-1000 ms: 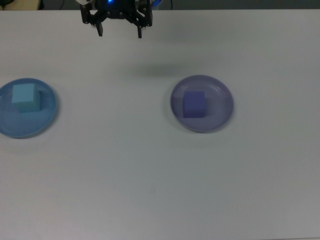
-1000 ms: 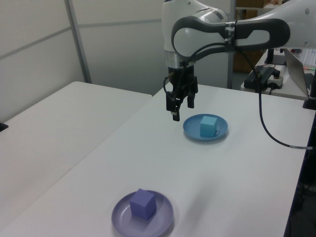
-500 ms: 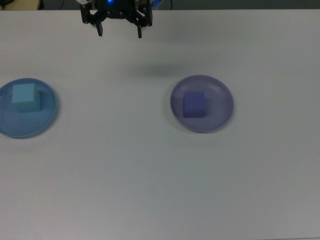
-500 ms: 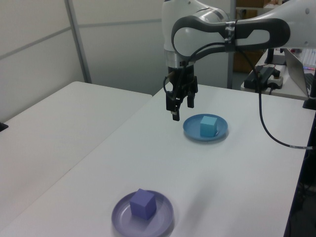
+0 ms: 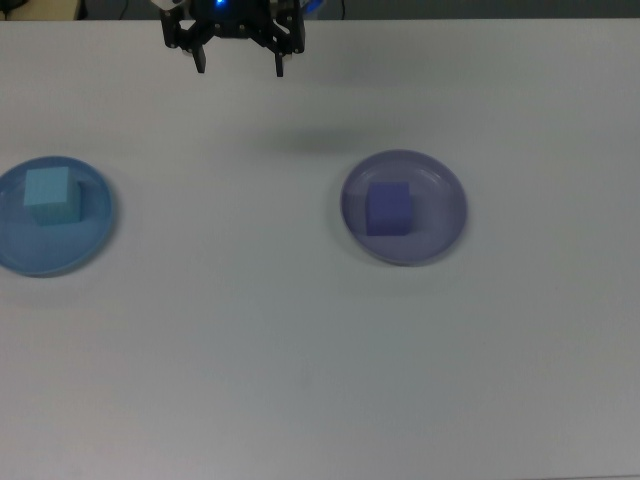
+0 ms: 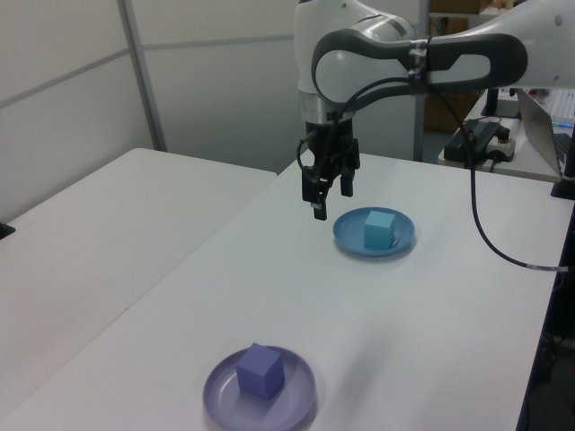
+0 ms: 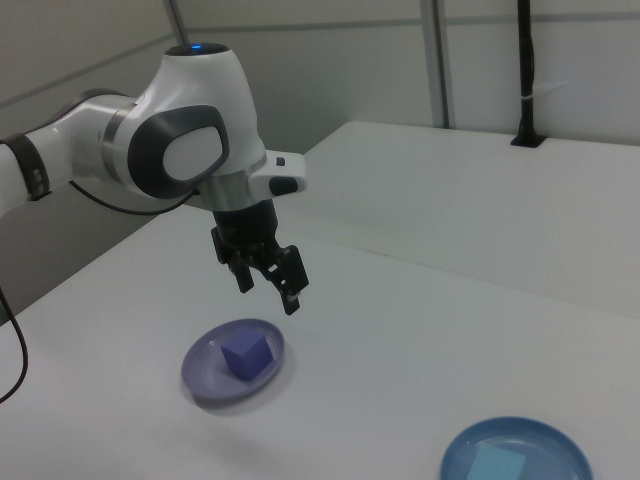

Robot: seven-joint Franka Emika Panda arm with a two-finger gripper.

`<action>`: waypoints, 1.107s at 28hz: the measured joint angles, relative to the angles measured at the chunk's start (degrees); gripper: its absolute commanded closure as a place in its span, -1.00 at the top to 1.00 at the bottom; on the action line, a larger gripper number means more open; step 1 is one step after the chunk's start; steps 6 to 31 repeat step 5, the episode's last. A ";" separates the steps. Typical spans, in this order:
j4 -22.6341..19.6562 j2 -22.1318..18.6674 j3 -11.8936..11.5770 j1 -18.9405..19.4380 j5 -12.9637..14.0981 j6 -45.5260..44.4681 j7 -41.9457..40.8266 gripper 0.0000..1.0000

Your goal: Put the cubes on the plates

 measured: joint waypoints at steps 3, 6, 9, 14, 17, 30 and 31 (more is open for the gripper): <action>0.00 0.06 0.00 0.00 0.00 0.00 0.00 1.00; 0.00 0.06 0.00 0.00 0.00 0.00 0.00 1.00; 0.00 0.06 0.00 0.00 0.00 0.00 0.00 1.00; 0.00 0.06 0.00 0.00 0.00 0.00 0.00 1.00; 0.00 0.06 0.00 0.00 0.00 0.00 0.00 1.00; 0.00 0.06 0.00 0.00 0.00 0.00 0.00 1.00; 0.00 0.06 0.00 0.00 0.00 0.00 0.00 1.00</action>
